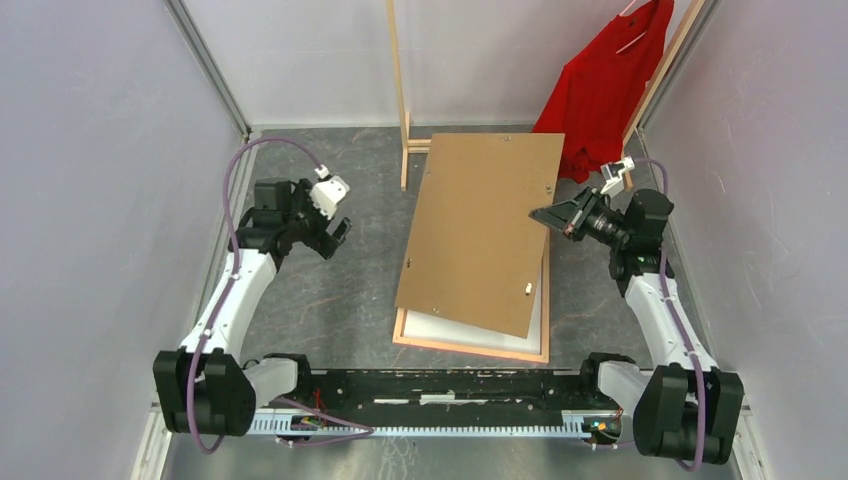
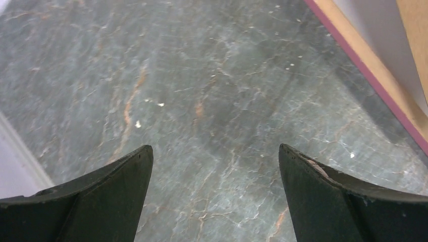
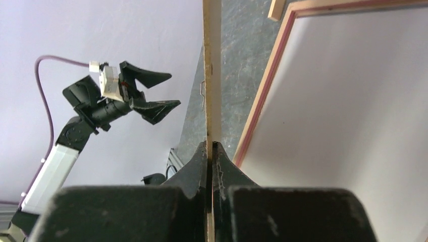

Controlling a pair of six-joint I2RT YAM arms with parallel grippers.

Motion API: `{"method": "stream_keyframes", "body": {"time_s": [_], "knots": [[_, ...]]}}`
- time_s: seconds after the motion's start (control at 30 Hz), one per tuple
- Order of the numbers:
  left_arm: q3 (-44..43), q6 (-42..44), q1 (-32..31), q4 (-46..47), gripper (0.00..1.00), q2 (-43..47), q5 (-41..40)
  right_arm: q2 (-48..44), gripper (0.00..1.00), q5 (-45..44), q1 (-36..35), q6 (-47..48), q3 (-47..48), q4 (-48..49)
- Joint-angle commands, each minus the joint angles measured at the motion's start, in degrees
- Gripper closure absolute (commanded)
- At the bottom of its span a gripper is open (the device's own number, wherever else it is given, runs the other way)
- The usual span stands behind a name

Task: Put the photo into the frame
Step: Turn over the photo frame item on the photo frame.

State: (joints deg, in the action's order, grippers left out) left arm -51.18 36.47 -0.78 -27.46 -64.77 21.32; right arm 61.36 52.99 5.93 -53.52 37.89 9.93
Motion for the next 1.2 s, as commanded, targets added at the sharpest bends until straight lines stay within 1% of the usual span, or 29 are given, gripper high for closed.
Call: {"method": "stream_keyframes", "body": {"time_s": [0.0,0.17,0.3,0.4,0.6,0.97,1.17], "knots": [[-0.4,1.9,-3.2,1.3,0.00,-2.7,2.4,-3.6,1.00,5.8,0.6,0.3,-1.8,-3.1],[1.2,1.5,-5.5,5.2,0.00,-6.0,3.2,-5.0,1.00,5.1,1.3,6.9,-0.9,-14.4],[1.0,0.8,-7.4,6.8,0.00,-9.7,3.4,-6.2,1.00,3.8,1.8,7.8,-0.9,-17.2],[1.1,2.3,-8.3,7.1,0.00,-12.0,3.5,-6.4,1.00,2.7,2.3,8.4,-0.5,-19.2],[0.4,2.0,-9.1,9.1,0.00,-14.9,4.5,-3.3,1.00,0.3,2.6,12.4,2.4,-24.6],[3.3,2.5,-10.1,10.9,0.00,-14.6,5.7,4.4,1.00,1.1,2.7,14.7,7.1,-23.9],[3.2,3.4,-10.3,9.3,0.00,-14.7,5.5,8.1,1.00,1.7,2.7,14.5,7.0,-21.5]]}}
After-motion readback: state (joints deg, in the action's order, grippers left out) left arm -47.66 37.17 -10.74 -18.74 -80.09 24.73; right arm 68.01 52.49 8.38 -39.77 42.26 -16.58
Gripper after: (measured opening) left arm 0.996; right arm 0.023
